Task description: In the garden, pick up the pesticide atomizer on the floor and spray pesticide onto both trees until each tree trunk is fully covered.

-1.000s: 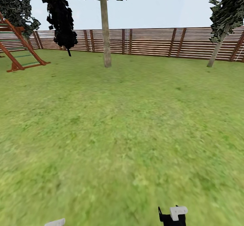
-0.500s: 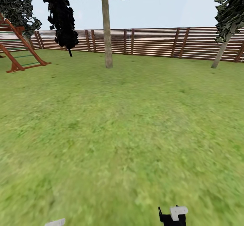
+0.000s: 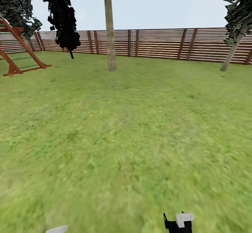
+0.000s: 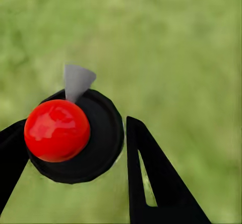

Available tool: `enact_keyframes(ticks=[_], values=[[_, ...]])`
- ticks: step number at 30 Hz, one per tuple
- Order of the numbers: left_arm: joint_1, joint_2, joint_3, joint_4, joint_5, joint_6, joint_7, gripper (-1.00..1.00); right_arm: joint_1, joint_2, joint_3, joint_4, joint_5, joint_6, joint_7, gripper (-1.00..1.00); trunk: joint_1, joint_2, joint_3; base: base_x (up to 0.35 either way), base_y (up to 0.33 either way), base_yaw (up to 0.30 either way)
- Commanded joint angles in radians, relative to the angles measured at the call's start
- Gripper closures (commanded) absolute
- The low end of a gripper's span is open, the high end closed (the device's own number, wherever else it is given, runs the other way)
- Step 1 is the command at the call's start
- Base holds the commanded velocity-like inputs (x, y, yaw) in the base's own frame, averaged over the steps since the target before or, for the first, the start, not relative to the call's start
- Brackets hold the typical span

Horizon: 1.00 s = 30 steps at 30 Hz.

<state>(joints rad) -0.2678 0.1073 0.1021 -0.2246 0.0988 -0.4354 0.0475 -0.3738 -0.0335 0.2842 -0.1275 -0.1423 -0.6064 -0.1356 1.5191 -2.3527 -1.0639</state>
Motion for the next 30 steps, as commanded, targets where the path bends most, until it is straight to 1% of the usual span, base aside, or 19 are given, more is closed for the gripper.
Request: enact_keyframes(ticks=[1,9,30], values=[[0.0,0.0,-0.002,0.001,0.01,-0.003,-0.001,1.0,0.0,0.0,0.009,0.0,-0.009,-0.003,-0.002,-1.0,0.0,0.0,-0.001,0.34,0.0,0.0],[0.0,0.0,-0.002,0.001,0.01,-0.003,-0.001,1.0,0.0,-0.001,0.009,0.0,-0.01,-0.003,-0.002,-1.0,0.0,0.0,-0.001,0.34,0.0,0.121],[-0.001,0.0,-0.002,0.001,0.01,-0.003,-0.001,1.0,0.0,-0.001,0.009,0.001,-0.008,-0.003,-0.002,-1.0,0.0,0.0,-0.001,0.34,0.0,0.004]])
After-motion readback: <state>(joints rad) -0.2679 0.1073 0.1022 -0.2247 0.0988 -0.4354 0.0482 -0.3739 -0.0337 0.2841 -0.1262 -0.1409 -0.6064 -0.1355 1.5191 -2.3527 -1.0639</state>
